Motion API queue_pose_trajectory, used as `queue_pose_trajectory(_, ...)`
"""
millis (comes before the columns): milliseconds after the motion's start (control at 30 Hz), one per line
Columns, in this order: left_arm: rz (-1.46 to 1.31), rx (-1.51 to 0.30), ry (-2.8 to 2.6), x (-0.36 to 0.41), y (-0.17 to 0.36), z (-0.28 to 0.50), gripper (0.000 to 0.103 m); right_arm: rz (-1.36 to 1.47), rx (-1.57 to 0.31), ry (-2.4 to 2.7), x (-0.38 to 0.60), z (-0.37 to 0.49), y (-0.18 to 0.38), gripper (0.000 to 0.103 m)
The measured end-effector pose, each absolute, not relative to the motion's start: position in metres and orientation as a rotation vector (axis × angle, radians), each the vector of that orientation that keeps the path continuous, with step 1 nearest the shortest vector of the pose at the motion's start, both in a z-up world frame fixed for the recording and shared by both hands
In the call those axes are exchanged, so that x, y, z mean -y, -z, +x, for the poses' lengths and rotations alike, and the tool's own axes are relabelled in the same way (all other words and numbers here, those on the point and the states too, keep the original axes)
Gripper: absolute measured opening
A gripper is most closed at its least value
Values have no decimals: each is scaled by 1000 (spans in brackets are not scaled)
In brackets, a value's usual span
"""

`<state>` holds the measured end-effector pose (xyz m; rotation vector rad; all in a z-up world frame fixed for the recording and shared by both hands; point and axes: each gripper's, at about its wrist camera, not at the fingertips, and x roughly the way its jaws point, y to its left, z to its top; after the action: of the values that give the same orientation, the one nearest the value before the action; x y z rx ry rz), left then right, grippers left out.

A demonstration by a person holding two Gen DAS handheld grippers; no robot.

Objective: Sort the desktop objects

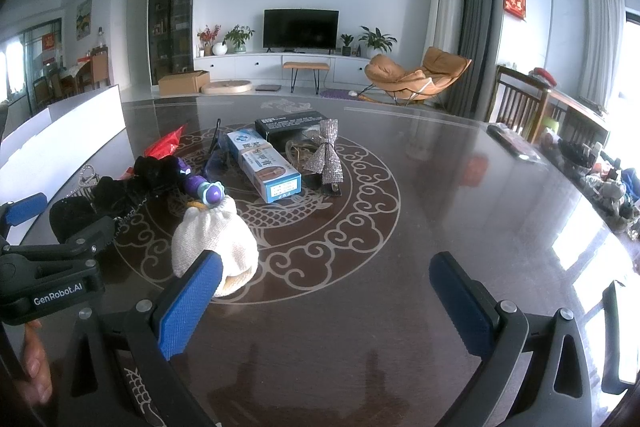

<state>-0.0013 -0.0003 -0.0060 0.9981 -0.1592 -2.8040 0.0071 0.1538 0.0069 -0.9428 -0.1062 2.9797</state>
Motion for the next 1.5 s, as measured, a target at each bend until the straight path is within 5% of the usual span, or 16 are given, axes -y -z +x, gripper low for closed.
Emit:
queue_pose_trajectory(1200, 1008, 154, 2812, 1, 8, -3, 103, -978, 106, -2975, -153, 4, -4, 103)
queue_pose_trajectory(1500, 1031, 131, 2814, 1, 11, -5, 103, -1224, 67, -2897, -159, -12, 9, 103)
